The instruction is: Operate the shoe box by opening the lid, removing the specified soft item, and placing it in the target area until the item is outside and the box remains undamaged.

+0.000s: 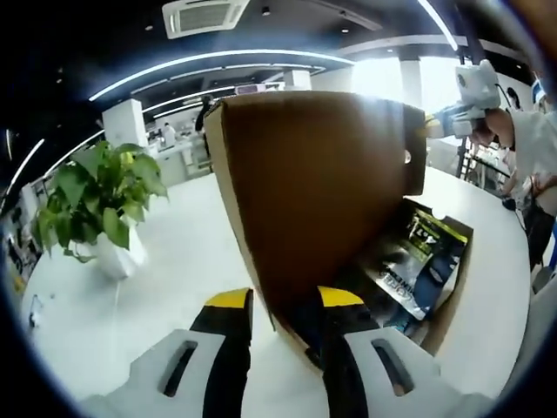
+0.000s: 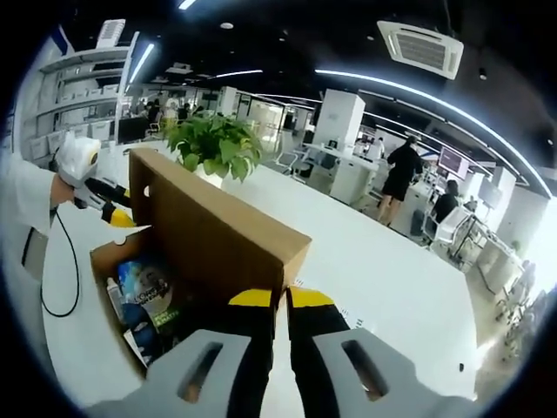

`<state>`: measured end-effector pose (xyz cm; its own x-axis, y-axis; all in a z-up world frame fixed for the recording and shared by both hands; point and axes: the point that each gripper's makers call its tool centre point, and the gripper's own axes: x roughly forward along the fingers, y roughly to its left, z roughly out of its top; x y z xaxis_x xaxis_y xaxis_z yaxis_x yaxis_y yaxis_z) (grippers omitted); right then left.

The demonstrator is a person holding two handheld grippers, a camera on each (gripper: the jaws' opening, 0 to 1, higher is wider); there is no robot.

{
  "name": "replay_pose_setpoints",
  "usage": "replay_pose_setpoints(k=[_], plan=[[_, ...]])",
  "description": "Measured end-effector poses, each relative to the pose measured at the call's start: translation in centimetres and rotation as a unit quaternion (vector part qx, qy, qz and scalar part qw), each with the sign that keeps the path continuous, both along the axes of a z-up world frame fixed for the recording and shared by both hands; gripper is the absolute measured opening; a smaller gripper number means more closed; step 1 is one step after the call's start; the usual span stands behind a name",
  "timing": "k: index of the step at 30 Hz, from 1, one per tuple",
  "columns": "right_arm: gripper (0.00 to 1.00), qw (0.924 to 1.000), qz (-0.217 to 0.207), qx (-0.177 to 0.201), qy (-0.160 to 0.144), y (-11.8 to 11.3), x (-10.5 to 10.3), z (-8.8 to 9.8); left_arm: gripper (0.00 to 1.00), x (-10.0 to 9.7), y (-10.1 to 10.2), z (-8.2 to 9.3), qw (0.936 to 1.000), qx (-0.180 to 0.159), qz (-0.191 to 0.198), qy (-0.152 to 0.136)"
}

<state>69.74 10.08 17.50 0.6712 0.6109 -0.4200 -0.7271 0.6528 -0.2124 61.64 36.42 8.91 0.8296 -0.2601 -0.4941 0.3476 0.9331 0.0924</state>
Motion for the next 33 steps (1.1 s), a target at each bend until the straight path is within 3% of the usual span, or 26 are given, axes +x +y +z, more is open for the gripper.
replay_pose_setpoints(k=[8,12,23,33], plan=[[0.03,0.9999,-0.003,-0.001,0.011,0.2,0.8,0.0,0.15,0.5,1.0,-1.1,0.9995,0.009,0.022,0.019],[0.03,0.9999,-0.005,0.000,0.014,0.3,1.0,-0.1,0.03,0.5,1.2,-1.1,0.9992,0.011,0.031,0.023],[0.05,0.9999,-0.002,-0.007,0.015,0.5,1.4,-0.3,0.01,0.8,1.5,-1.0,0.9971,-0.008,0.062,0.043],[0.18,0.9998,-0.011,-0.003,0.014,0.1,1.9,-0.3,0.00,1.1,1.6,-0.9,0.9947,-0.021,0.078,0.063]])
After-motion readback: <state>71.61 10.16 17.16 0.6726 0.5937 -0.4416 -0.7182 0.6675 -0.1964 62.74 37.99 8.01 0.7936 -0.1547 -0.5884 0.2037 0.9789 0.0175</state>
